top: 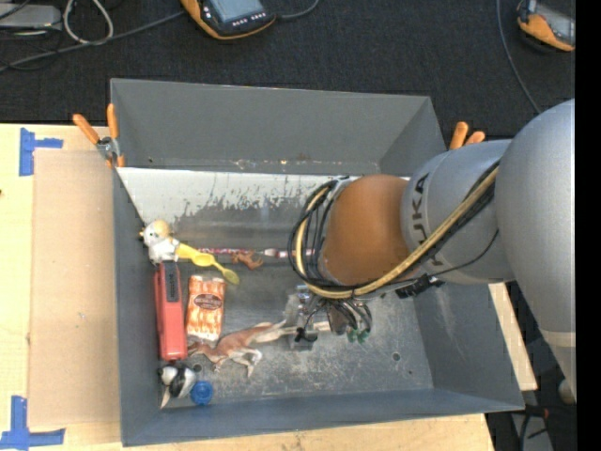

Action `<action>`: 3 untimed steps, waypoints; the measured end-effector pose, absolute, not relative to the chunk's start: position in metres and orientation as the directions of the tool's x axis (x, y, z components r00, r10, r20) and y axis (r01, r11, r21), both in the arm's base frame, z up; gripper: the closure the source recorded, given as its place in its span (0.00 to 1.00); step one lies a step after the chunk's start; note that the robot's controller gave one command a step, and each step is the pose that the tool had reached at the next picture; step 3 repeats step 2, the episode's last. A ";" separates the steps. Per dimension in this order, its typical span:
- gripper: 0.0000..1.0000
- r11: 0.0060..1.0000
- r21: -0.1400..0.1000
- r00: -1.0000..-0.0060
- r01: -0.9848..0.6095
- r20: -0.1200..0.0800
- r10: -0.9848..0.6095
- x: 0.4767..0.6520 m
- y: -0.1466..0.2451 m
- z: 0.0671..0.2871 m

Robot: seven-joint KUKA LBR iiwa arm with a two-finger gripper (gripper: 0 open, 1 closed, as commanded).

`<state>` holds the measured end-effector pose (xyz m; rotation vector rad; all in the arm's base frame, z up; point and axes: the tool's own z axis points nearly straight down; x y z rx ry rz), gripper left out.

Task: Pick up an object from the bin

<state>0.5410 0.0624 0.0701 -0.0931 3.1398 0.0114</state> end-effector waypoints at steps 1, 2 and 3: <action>1.00 0.995 0.008 -0.995 -0.096 0.001 -0.096 0.545 0.056 0.078; 1.00 0.995 0.008 -0.995 -0.098 -0.002 -0.098 0.553 0.047 0.104; 1.00 0.995 0.008 -0.995 -0.098 -0.002 -0.098 0.553 0.047 0.104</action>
Offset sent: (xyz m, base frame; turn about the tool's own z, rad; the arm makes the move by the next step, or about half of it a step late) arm 0.0119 -0.0155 0.0329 -0.0397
